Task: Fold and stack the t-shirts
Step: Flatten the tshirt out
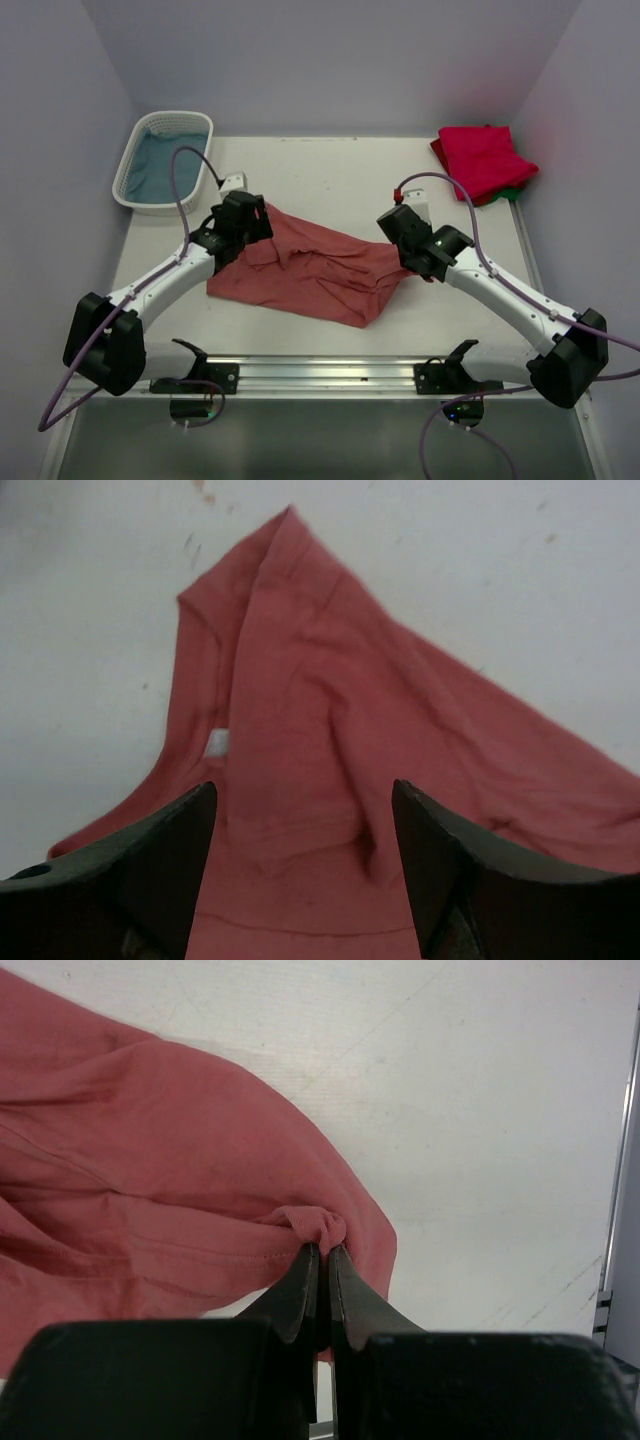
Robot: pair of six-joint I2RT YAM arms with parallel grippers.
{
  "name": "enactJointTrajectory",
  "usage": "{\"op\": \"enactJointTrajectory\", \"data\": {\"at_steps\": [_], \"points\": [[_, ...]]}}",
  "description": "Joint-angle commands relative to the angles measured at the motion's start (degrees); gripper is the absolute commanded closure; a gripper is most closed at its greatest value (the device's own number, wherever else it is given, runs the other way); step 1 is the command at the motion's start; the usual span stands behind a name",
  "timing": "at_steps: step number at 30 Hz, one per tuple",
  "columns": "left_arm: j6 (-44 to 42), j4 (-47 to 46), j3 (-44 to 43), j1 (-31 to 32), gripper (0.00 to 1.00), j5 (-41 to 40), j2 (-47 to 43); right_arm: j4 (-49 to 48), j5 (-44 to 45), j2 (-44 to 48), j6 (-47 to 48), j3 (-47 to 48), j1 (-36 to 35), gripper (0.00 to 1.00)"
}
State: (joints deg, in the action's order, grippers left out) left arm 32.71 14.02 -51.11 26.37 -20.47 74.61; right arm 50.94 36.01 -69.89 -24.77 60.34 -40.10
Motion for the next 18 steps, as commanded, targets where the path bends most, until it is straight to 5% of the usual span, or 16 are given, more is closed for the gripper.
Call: {"op": "enactJointTrajectory", "data": {"at_steps": [1, 10, 18], "points": [[5.16, 3.47, 5.49, -0.35, 0.27, -3.08, -0.69, -2.33, -0.59, -0.42, 0.60, -0.48, 0.19, 1.00], [6.49, -1.71, 7.61, -0.62, 0.46, -0.19, 4.49, -2.16, -1.64, -1.13, 0.08, -0.48, 0.28, 1.00], [8.24, -2.78, 7.43, -2.64, 0.48, 2.10, 8.98, -1.10, 0.02, 0.10, 0.16, -1.10, 0.37, 1.00]]}}
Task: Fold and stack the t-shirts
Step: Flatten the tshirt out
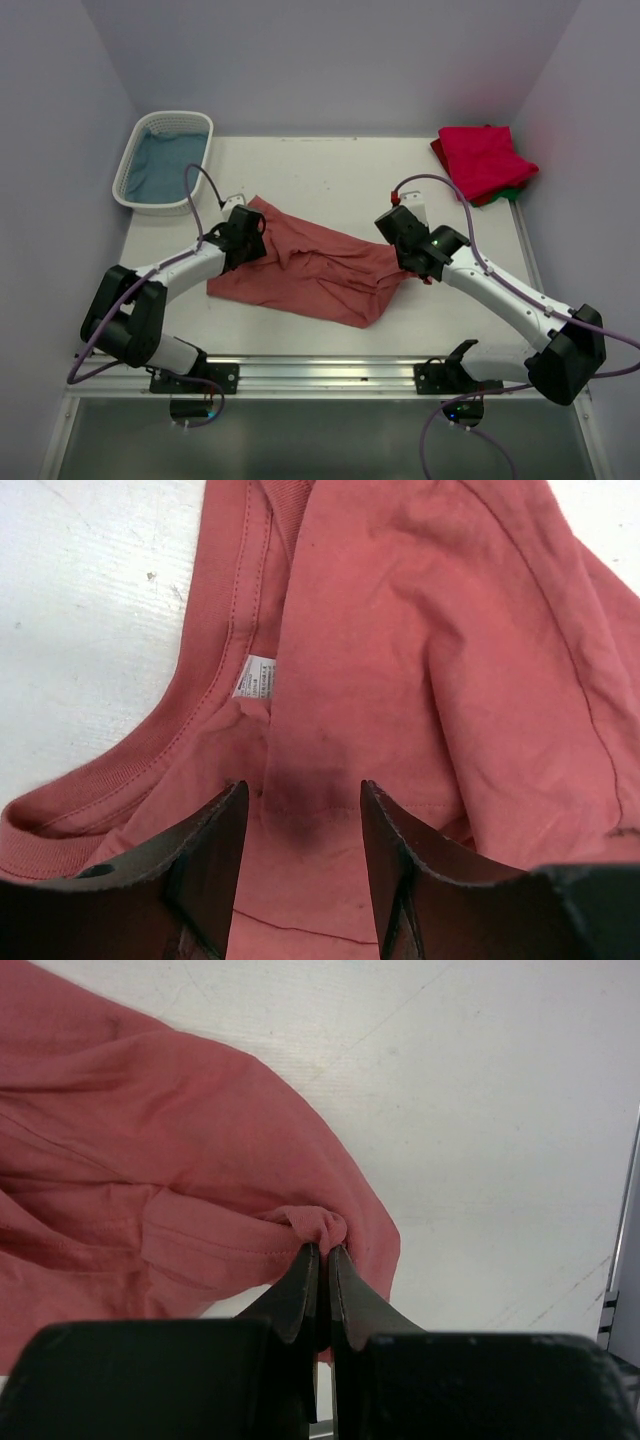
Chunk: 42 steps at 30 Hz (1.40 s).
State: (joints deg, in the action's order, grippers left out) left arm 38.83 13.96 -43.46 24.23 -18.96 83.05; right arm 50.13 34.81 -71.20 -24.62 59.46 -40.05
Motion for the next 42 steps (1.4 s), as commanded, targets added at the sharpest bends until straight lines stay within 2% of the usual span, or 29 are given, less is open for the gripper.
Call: {"op": "enactJointTrajectory", "data": {"at_steps": [1, 14, 17, 18, 21, 23, 29, 34, 38, 42], "points": [[2.30, -2.36, -0.31, -0.50, 0.48, 0.42, 0.63, -0.21, 1.31, 1.41, 0.10, -0.14, 0.41, 1.00], [3.80, -2.00, 2.94, -0.50, 0.48, 1.03, 0.10, -0.38, 0.96, 0.27, 0.19, 0.22, 0.68, 1.00], [3.71, -2.27, 2.77, -0.50, 0.56, 0.94, -0.08, -0.47, 0.96, 0.10, 0.19, 0.22, 0.68, 1.00], [3.54, -2.27, 2.68, -0.50, 0.64, 0.86, -0.16, -0.38, 0.96, 0.10, 0.19, 0.22, 0.68, 1.00], [3.27, -2.18, 2.24, -0.50, 0.78, 0.59, -0.69, -0.30, 0.96, 0.10, 0.10, 0.13, 0.68, 1.00], [3.01, -2.09, 1.98, -0.50, 0.80, 0.50, -0.78, -0.38, 0.96, 0.18, 0.10, 0.04, 0.68, 1.00], [2.74, -1.56, 1.98, -0.50, 1.00, 0.33, -1.48, -0.29, 0.96, 0.18, 0.10, 0.22, 0.77, 1.00], [2.22, 2.82, -0.48, -0.24, 1.00, 1.03, -5.08, -0.47, 1.23, -0.61, -0.07, 0.04, 0.77, 1.00], [1.16, 6.78, -5.30, 0.03, 1.00, 0.15, -11.48, -0.56, 1.40, -0.96, -0.51, -0.14, 0.77, 1.00], [-0.15, 11.08, -9.18, 0.03, 1.00, -1.34, -13.70, -0.56, 1.49, -1.22, -1.04, -0.40, 0.77, 1.00]]}}
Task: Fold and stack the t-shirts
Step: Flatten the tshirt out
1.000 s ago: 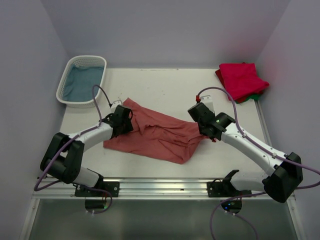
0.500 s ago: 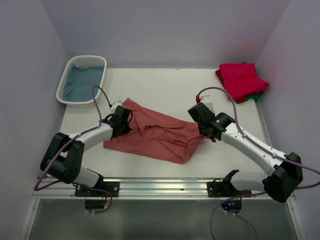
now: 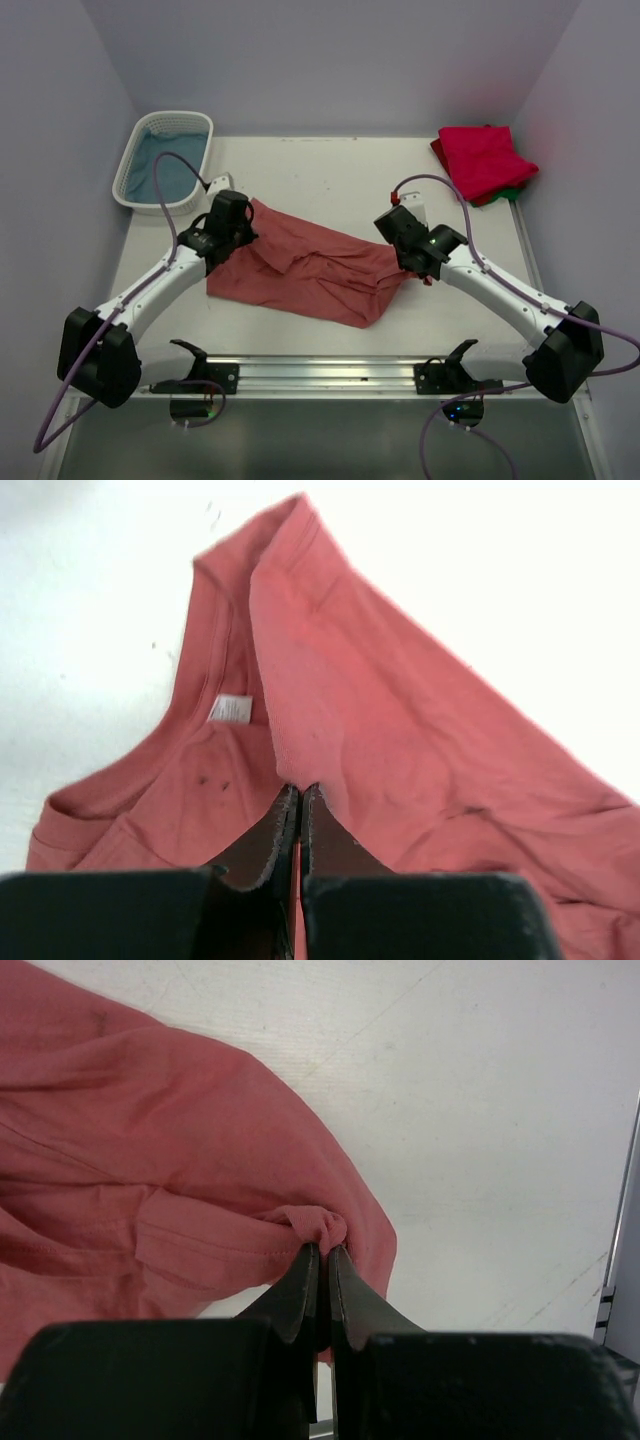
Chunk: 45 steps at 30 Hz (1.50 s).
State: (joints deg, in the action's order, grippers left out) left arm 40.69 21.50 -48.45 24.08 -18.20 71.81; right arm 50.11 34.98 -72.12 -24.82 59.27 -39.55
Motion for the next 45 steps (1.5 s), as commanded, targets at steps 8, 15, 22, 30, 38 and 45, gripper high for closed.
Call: {"op": "enactJointTrajectory", "data": {"at_steps": [8, 15, 22, 30, 38, 45], "points": [[-3.16, 5.05, -5.69, -0.78, 1.00, -5.10, -5.01, 5.06, 7.02, -1.62, -6.36, -0.03, 0.88, 0.87], [-3.51, 4.61, -6.13, -0.87, 1.00, -4.31, -4.58, 6.76, 9.23, -1.80, -9.98, -0.46, 0.97, 0.23], [-3.51, 4.34, -5.69, -0.87, 1.00, -3.34, -4.49, 4.49, 9.93, -1.63, -14.64, -4.93, 3.76, 0.36], [-3.51, 3.47, -4.55, -0.87, 1.00, -2.20, -4.40, -3.00, 5.37, 5.15, -18.43, -11.19, 16.17, 0.50], [-3.07, 2.32, -3.15, -0.87, 1.00, -1.58, -4.40, -9.49, -8.48, 6.99, -13.34, -14.09, 17.05, 0.55], [-3.07, 2.06, -2.97, -0.87, 1.00, -1.58, -4.05, -9.59, -16.43, 4.71, -9.64, -14.27, 16.96, 0.61]]}}
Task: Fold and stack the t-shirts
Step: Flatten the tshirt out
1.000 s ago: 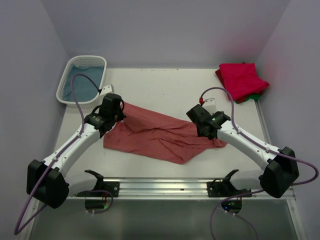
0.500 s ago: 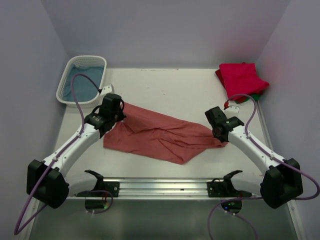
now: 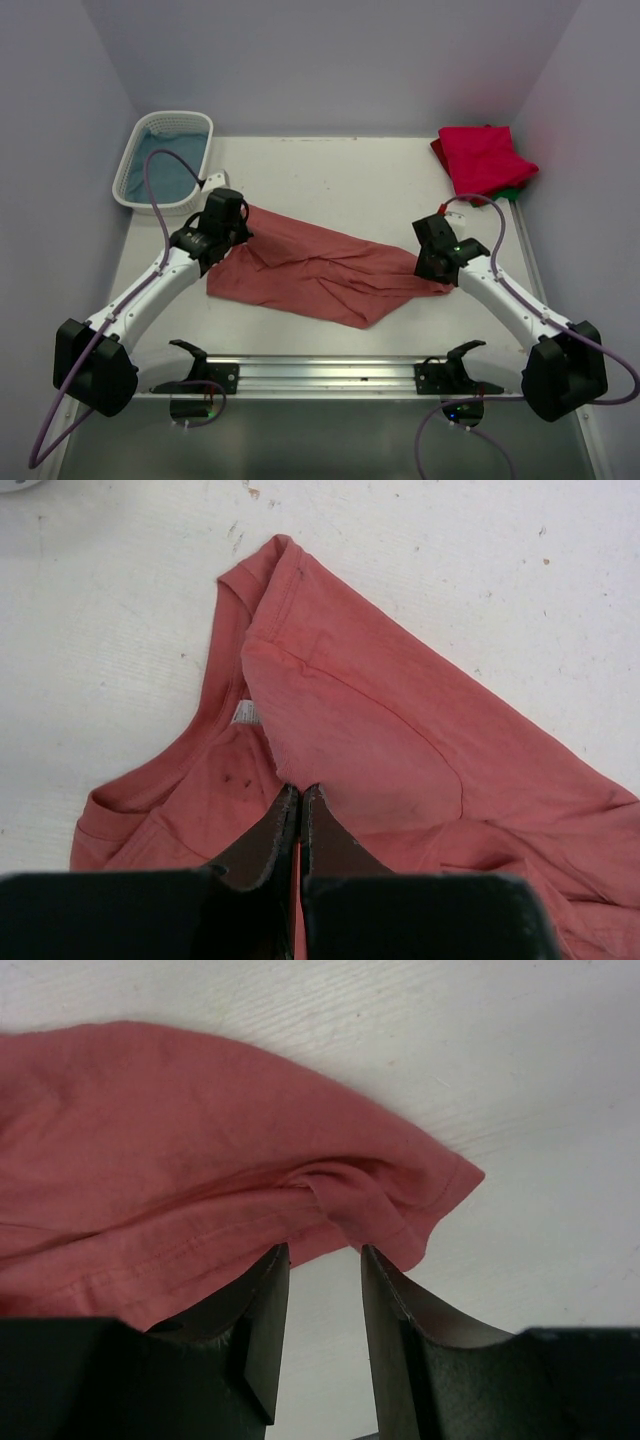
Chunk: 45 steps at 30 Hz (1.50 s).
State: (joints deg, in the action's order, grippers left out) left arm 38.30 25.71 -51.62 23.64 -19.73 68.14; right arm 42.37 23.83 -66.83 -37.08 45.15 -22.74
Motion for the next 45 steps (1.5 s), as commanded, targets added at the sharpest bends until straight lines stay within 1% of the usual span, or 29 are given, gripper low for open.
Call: {"op": "enactJointTrajectory", "data": {"at_steps": [1, 9, 17, 20, 22, 24, 29, 32, 38, 39, 40, 41, 45], "points": [[-0.69, -2.16, 0.29, -0.44, 1.00, -0.05, -0.46, -1.50, -5.90, -1.19, 3.24, -0.15, 0.07, 0.62], [-0.51, -2.60, 0.11, -0.44, 1.00, 0.48, -0.29, 1.14, -4.50, -5.59, 5.53, 1.17, 0.15, 0.62], [-0.51, -2.77, 0.11, -0.44, 1.00, 0.74, -0.29, 2.80, 1.29, -6.65, 4.83, 2.58, 0.07, 0.62], [-0.51, -2.95, 0.20, -0.44, 1.00, 0.92, -0.20, 3.33, 3.49, -6.91, 4.39, 3.10, 0.15, 0.59], [-0.51, -3.04, 0.11, -0.44, 1.00, 1.18, -0.11, 3.60, 3.76, -8.31, 4.03, 3.46, 0.15, 0.57], [-0.60, -3.04, 0.02, -0.44, 1.00, 1.18, -0.11, 2.90, 3.50, -9.02, 3.77, 3.28, 0.07, 0.56], [-0.86, -2.69, -0.15, -0.44, 1.00, 0.83, -0.29, 1.31, 2.88, -9.90, 3.68, 2.23, 0.07, 0.57], [-0.86, -2.69, -0.15, -0.44, 1.00, 0.65, -0.29, 1.22, 3.41, -10.16, 3.51, 2.31, 0.15, 0.59], [-0.86, -2.69, -0.15, -0.52, 1.00, 0.83, -0.38, 1.05, 5.60, -10.69, 2.80, 2.40, 0.15, 0.59], [-0.86, -2.60, -0.15, -0.44, 1.00, 0.92, -0.46, 1.05, 6.13, -11.74, 2.89, 2.66, 0.15, 0.58], [-0.86, -2.69, -0.15, -0.52, 1.00, 1.00, -0.46, 1.31, 6.22, -12.62, 2.80, 2.93, 0.07, 0.54], [-0.78, -2.69, -0.24, -0.44, 1.00, 1.01, -0.55, 1.40, 6.31, -13.50, 2.72, 3.28, 0.15, 0.52], [-0.95, -2.25, -0.33, -0.52, 1.00, 0.83, -0.99, 0.17, 6.14, -16.31, 2.28, 3.37, 0.07, 0.51]]}}
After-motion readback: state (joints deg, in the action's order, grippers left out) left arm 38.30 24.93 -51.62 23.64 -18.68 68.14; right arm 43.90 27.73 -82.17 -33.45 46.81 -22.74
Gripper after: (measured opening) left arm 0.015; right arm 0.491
